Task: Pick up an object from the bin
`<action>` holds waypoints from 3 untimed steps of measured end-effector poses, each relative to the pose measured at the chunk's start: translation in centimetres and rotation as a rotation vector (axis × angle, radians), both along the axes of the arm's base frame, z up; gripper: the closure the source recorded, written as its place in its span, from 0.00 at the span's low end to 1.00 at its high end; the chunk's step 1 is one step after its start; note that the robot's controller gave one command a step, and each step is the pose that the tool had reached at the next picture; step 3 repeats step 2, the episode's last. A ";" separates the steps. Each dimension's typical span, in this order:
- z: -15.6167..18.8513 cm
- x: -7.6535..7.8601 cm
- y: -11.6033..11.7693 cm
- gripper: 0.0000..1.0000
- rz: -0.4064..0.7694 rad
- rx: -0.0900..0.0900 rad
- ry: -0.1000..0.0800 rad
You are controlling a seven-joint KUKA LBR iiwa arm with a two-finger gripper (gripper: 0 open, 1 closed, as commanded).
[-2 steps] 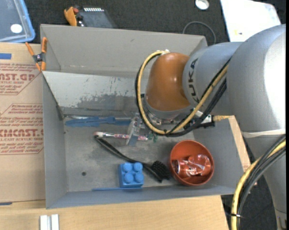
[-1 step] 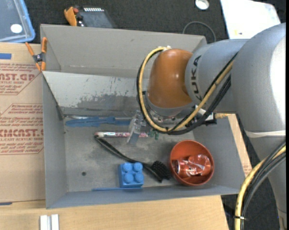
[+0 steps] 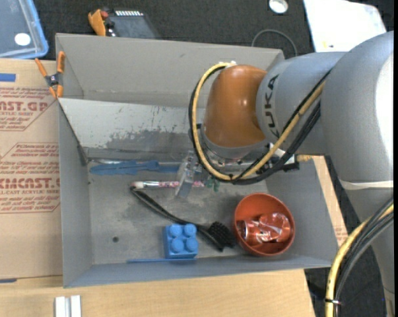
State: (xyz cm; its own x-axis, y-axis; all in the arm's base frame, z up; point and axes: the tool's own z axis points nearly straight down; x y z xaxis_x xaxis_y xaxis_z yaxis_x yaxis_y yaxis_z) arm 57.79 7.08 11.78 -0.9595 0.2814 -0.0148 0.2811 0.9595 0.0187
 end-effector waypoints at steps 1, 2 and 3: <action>1.0 0.0 0.1 1.00 0.001 0.001 0.001; 3.5 -0.1 0.1 1.00 0.002 0.001 0.003; 3.5 -0.1 0.1 1.00 0.002 0.001 0.003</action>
Offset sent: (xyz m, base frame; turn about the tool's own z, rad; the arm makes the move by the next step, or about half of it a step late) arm -0.0004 0.0002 0.0520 -0.0004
